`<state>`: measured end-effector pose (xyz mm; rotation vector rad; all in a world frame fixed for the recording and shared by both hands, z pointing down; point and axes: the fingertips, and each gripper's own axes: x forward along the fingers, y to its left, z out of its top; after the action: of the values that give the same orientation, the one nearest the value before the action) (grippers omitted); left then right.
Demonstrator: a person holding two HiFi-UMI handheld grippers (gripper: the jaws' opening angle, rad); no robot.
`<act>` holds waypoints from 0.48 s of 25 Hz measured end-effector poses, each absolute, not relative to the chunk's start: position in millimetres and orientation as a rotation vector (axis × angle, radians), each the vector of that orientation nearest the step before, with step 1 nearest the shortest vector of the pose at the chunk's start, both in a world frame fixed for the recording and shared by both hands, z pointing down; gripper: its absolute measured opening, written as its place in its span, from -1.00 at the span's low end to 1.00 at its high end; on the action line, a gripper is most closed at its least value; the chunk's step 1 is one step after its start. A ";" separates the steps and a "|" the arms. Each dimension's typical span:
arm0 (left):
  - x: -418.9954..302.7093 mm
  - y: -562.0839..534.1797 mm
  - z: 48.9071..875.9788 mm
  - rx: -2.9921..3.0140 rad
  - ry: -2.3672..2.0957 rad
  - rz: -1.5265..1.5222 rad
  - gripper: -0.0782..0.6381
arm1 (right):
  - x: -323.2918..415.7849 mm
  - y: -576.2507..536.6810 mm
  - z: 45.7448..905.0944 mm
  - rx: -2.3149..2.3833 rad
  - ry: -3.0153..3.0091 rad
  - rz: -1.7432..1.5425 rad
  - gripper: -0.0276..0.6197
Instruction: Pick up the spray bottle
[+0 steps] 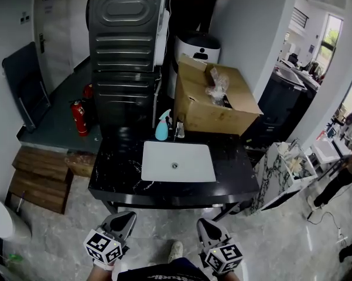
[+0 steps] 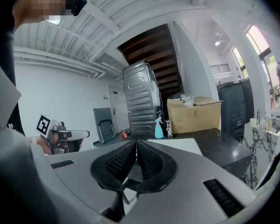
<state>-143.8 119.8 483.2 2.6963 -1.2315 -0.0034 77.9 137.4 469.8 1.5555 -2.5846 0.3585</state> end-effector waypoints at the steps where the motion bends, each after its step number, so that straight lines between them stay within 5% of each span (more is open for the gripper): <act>1: -141.7 115.2 482.6 2.703 -1.217 -0.033 -0.73 | 79.9 131.9 471.6 1.559 -2.586 0.367 -0.79; 12: -105.9 11.4 462.5 2.753 -1.212 -0.095 -0.73 | 105.9 11.8 472.5 1.495 -2.696 0.424 -0.79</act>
<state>-105.9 11.4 462.5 2.7528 -1.2120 -0.0950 105.9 11.8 472.5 1.4945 -2.6956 0.4244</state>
